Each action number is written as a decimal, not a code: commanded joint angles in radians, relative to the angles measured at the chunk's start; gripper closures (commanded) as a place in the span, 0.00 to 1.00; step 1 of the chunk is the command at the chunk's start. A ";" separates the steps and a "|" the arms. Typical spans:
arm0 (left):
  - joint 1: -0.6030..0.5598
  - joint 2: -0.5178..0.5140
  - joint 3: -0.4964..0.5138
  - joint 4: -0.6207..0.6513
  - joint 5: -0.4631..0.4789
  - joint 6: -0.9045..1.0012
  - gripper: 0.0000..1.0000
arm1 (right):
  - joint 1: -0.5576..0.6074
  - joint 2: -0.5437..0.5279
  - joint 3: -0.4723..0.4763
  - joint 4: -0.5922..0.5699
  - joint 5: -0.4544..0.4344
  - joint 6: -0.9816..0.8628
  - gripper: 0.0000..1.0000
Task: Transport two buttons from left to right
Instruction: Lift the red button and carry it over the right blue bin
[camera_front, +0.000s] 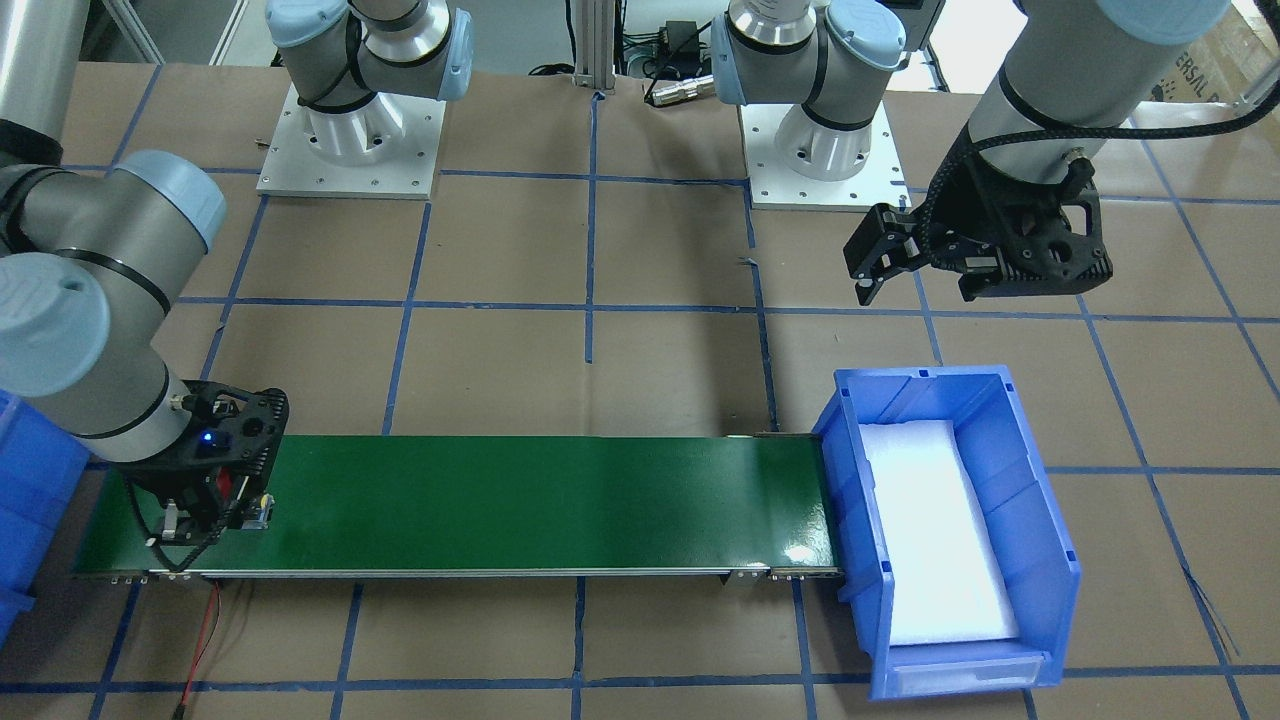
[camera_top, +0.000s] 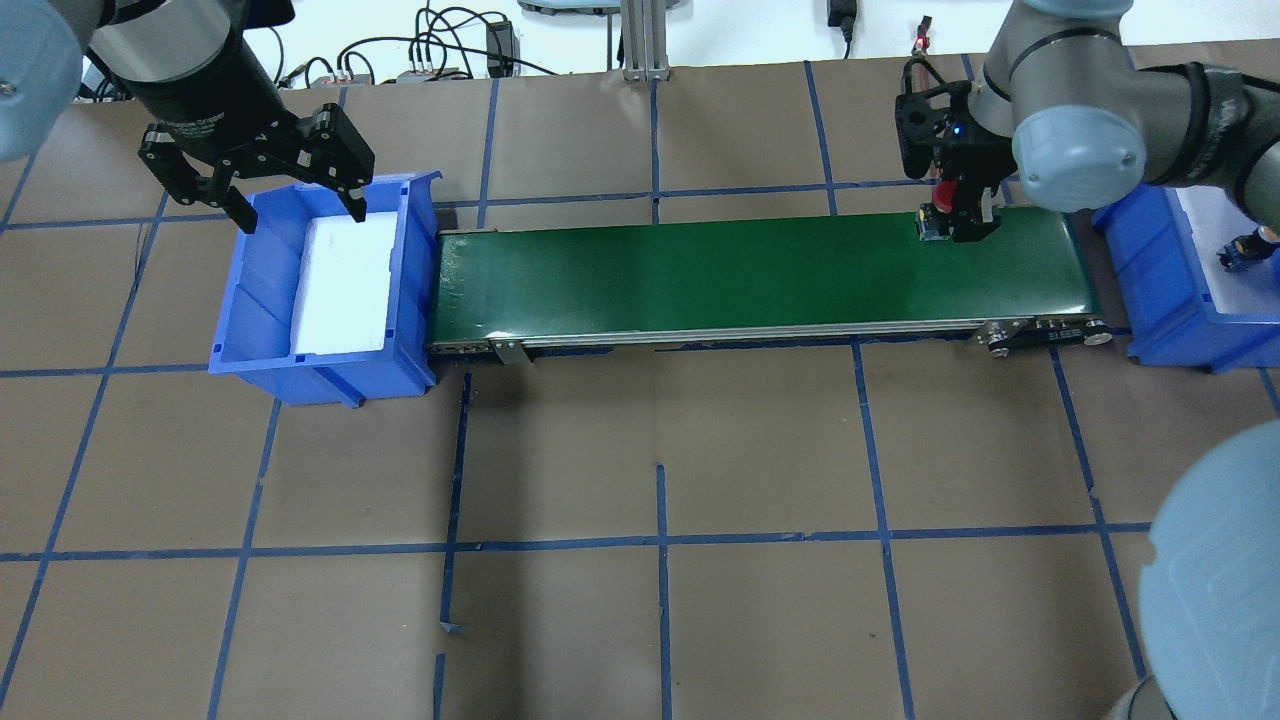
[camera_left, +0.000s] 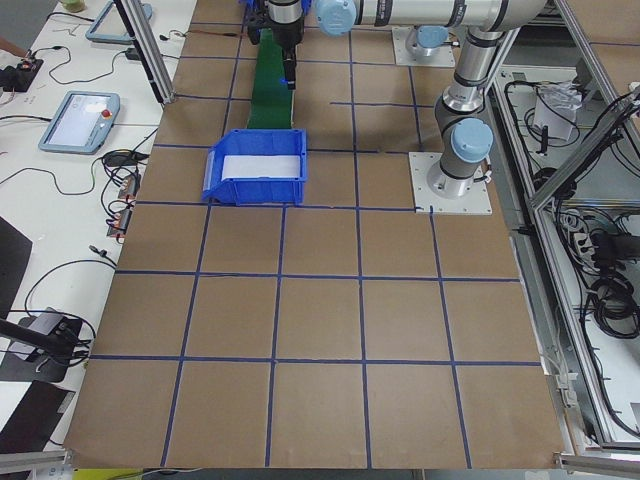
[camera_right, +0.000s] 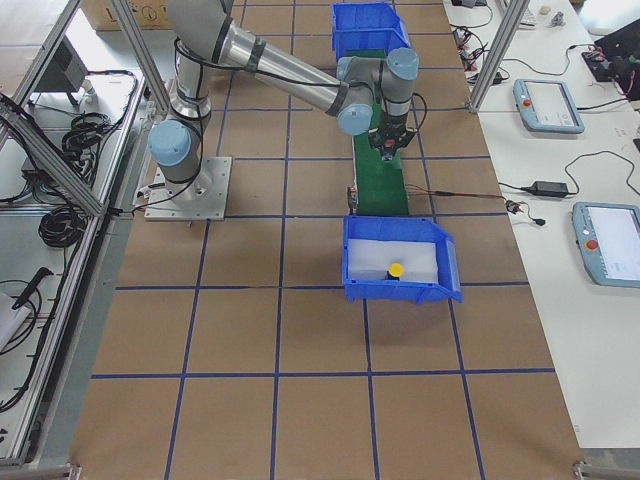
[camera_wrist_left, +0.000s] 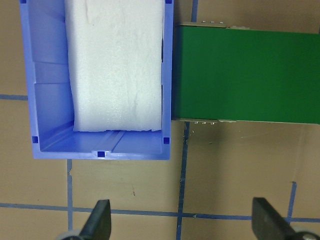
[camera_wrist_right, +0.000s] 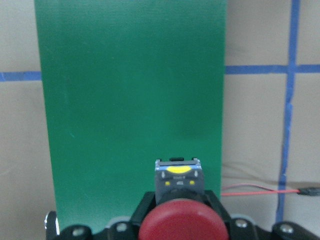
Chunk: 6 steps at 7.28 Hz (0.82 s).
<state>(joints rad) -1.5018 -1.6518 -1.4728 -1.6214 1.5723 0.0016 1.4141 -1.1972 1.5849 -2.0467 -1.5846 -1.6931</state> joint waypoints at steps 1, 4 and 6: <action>0.000 0.000 -0.001 0.000 0.000 0.000 0.00 | -0.122 -0.039 -0.100 0.080 0.009 -0.022 0.91; 0.000 0.000 -0.003 0.000 0.000 0.000 0.00 | -0.404 -0.033 -0.102 0.079 0.082 -0.306 0.91; 0.000 0.000 -0.007 0.000 0.000 0.000 0.00 | -0.512 0.052 -0.114 0.065 0.123 -0.454 0.91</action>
<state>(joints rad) -1.5018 -1.6521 -1.4776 -1.6214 1.5723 0.0015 0.9633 -1.1971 1.4806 -1.9725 -1.4862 -2.0517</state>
